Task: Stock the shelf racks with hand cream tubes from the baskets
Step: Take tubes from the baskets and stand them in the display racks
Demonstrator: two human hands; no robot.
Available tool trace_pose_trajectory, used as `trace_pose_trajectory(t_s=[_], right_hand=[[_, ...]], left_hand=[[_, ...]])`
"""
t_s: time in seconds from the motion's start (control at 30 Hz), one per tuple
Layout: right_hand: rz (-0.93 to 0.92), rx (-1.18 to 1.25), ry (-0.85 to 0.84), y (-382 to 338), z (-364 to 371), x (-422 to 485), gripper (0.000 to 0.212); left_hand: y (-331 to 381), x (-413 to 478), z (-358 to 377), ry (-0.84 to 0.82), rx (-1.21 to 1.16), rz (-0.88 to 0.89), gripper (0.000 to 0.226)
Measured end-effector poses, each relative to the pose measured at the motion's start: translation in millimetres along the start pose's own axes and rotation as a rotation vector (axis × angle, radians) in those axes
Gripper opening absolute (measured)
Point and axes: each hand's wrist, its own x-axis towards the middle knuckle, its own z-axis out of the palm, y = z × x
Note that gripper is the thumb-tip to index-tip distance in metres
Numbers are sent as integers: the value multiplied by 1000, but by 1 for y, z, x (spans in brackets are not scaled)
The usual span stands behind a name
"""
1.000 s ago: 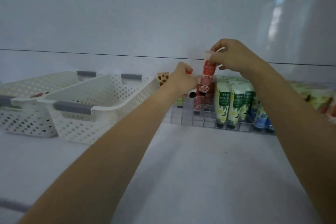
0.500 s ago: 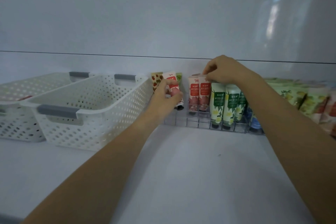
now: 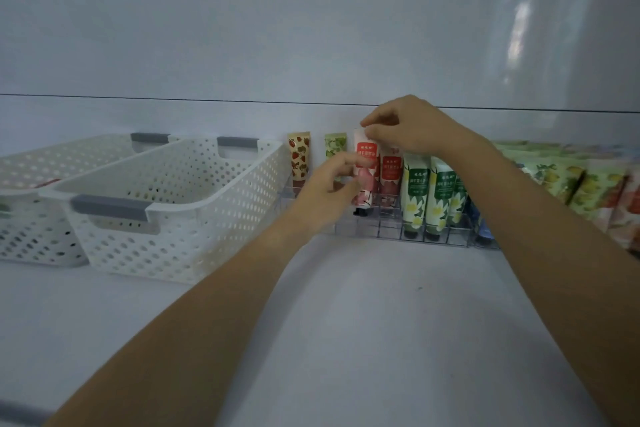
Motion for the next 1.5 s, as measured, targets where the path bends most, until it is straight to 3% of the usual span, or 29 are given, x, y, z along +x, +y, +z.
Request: trace_pose_trajectory(t_s=[0.2, 0.27, 0.37, 0.43, 0.97, 1.1, 1.2, 1.37, 1.5], right_hand=[[30, 81, 22, 0, -4, 1, 14], [39, 87, 51, 0, -5, 1, 12], [39, 47, 57, 0, -7, 1, 13], [42, 9, 61, 1, -7, 1, 11], [82, -134, -131, 2, -1, -1, 4], [37, -133, -122, 5, -1, -1, 13], [-16, -162, 14, 4, -11, -4, 11], [-108, -126, 135, -16, -14, -5, 12], [-226, -110, 49, -63, 10, 8, 15]], left_hand=[[-5, 1, -2, 66, 119, 5, 14], [-14, 0, -8, 75, 339, -46, 9], [-29, -2, -14, -25, 734, -83, 29], [-31, -3, -14, -35, 822, -67, 32], [-28, -7, -5, 15, 849, -83, 32], [-9, -3, -1, 169, 788, -37, 30], [27, 9, -4, 213, 743, 3, 30], [79, 30, -57, 107, 883, 116, 28], [93, 31, -147, 85, 979, -2, 31]])
